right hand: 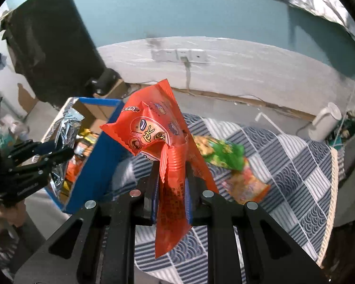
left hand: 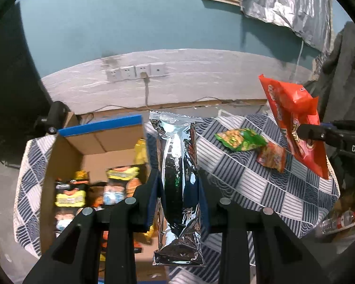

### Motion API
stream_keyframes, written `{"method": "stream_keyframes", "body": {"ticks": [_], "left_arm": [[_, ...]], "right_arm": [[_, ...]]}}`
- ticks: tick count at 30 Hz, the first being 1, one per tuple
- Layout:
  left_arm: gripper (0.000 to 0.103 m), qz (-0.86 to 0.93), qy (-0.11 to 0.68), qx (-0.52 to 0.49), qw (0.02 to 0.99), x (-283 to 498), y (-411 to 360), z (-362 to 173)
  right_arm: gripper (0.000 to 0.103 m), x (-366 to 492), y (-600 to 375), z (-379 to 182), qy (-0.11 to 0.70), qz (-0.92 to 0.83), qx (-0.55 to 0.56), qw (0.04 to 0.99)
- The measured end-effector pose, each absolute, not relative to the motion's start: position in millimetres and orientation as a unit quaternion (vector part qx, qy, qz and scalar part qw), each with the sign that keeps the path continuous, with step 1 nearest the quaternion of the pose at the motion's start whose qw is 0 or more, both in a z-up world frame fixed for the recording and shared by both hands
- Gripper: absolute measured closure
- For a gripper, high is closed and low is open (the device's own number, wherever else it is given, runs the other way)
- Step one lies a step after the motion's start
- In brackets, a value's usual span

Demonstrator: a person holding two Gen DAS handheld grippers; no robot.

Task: Organize snacks
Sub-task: 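Carry the silver bar and red bag over the box and open both tools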

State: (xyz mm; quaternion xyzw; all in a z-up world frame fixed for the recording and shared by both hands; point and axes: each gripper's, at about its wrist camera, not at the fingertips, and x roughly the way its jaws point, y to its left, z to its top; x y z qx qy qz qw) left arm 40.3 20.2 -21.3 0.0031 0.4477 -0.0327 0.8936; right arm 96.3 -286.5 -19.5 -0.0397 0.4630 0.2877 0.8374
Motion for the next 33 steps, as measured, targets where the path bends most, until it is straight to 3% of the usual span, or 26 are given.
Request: {"method": "stream_keyframes", "body": {"ticks": [33], "left_arm": [[0.072, 0.083, 0.444, -0.057, 0.891, 68.6, 177.8, -36.5]], "right_arm": [[0.087, 106.7, -95.2, -40.4, 0.486, 0.366, -0.077, 0.79]]}}
